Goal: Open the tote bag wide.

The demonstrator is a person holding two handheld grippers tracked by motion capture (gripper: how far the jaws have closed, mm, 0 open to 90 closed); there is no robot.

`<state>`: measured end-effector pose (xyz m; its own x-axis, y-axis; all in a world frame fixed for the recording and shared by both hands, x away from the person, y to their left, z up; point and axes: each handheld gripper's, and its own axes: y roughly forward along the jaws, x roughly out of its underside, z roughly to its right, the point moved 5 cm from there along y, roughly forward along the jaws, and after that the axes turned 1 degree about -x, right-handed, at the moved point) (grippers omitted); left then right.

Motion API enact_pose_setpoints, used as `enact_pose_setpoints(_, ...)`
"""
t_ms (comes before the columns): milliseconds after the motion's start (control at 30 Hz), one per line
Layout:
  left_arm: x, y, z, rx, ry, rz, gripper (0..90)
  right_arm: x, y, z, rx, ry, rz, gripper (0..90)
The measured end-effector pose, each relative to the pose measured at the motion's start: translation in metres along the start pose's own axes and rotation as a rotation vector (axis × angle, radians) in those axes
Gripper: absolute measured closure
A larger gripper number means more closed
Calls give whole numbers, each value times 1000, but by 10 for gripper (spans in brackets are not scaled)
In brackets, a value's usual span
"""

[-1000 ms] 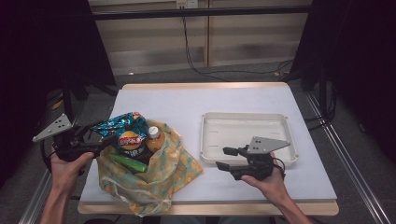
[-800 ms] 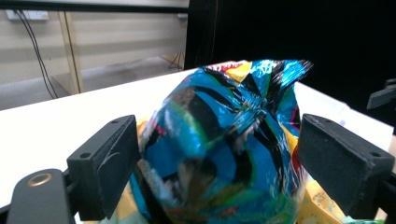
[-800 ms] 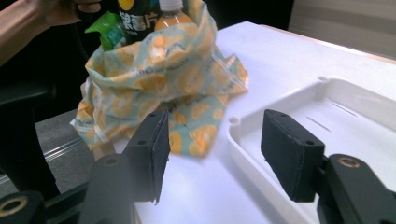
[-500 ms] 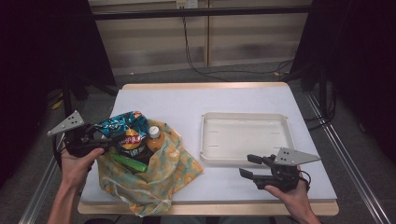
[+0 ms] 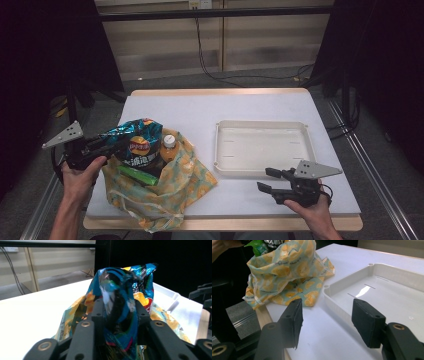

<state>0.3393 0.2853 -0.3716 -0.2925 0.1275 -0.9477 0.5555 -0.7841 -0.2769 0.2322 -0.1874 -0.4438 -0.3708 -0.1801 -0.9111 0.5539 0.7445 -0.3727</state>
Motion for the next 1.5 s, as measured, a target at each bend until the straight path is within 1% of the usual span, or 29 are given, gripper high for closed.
enact_pose_setpoints(33,-1,0,0,3,-7,4,710,0,0,0,0,0,0,422)
enact_pose_setpoints(67,-1,-1,0,-12,-9,-2,723,0,-1,2,3,6,8,422)
enact_pose_setpoints(100,-1,-1,0,-12,-9,-2,727,0,-2,3,8,5,11,422)
enact_pose_setpoints(133,-2,-2,0,4,-8,0,731,0,-2,3,10,10,11,422)
enact_pose_setpoints(200,-3,-4,0,-9,-12,3,739,0,-3,3,17,10,12,421)
enact_pose_setpoints(300,-4,-5,0,-1,-9,9,747,0,-3,4,18,9,14,420)
enact_pose_setpoints(333,-5,-5,1,-15,-15,5,749,0,-4,5,21,13,16,420)
enact_pose_setpoints(533,-7,-5,2,-8,-19,7,756,-1,-4,5,27,13,19,419)
enact_pose_setpoints(567,-7,-6,1,-17,-15,0,756,-1,-4,5,28,13,18,419)
enact_pose_setpoints(600,-8,-5,2,1,-24,15,756,-1,-4,5,26,12,19,417)
enact_pose_setpoints(633,-8,-5,2,1,-24,15,759,-1,-4,5,26,12,19,417)
enact_pose_setpoints(667,-10,-5,2,-16,-20,9,760,-1,-4,6,28,11,24,415)
enact_pose_setpoints(700,-10,-5,2,-16,-20,9,760,-1,-4,6,27,13,23,412)
enact_pose_setpoints(733,-13,-5,4,-2,-8,13,762,-1,-4,7,29,11,24,409)
enact_pose_setpoints(833,-17,-5,5,1,-4,19,769,-1,-5,7,27,15,30,403)
enact_pose_setpoints(900,-22,-6,6,-2,3,19,780,-1,-5,7,30,16,34,391)
enact_pose_setpoints(933,-26,-8,7,-3,9,31,789,-1,-5,7,27,16,35,389)
enact_pose_setpoints(967,-26,-8,7,-3,9,31,798,-1,-5,7,27,16,35,389)
enact_pose_setpoints(1000,-31,-10,8,-24,17,27,809,-1,-6,7,27,12,39,387)
enact_pose_setpoints(1033,-33,-11,7,-10,20,36,818,-1,-6,7,28,15,39,386)
enact_pose_setpoints(1067,-34,-13,6,-20,22,40,829,-1,-6,7,31,17,40,386)
enact_pose_setpoints(1100,-36,-14,5,-21,7,53,841,-1,-6,8,33,17,41,386)
enact_pose_setpoints(1167,-37,-15,4,-14,4,52,851,-1,-6,8,33,18,40,386)
enact_pose_setpoints(1200,-37,-15,4,-13,16,45,852,-1,-6,8,32,18,41,386)
enact_pose_setpoints(1267,-37,-15,4,-18,21,43,861,-1,-5,9,34,19,41,386)
enact_pose_setpoints(1333,-38,-16,5,-14,11,49,875,-1,-5,9,35,20,41,386)
enact_pose_setpoints(1367,-39,-17,5,-1,9,51,875,-1,-5,9,35,20,41,386)
enact_pose_setpoints(1400,-42,-17,7,-20,21,42,882,-1,-5,9,36,21,40,385)
enact_pose_setpoints(1500,-45,-17,8,-18,32,37,885,-1,-5,9,35,19,40,385)
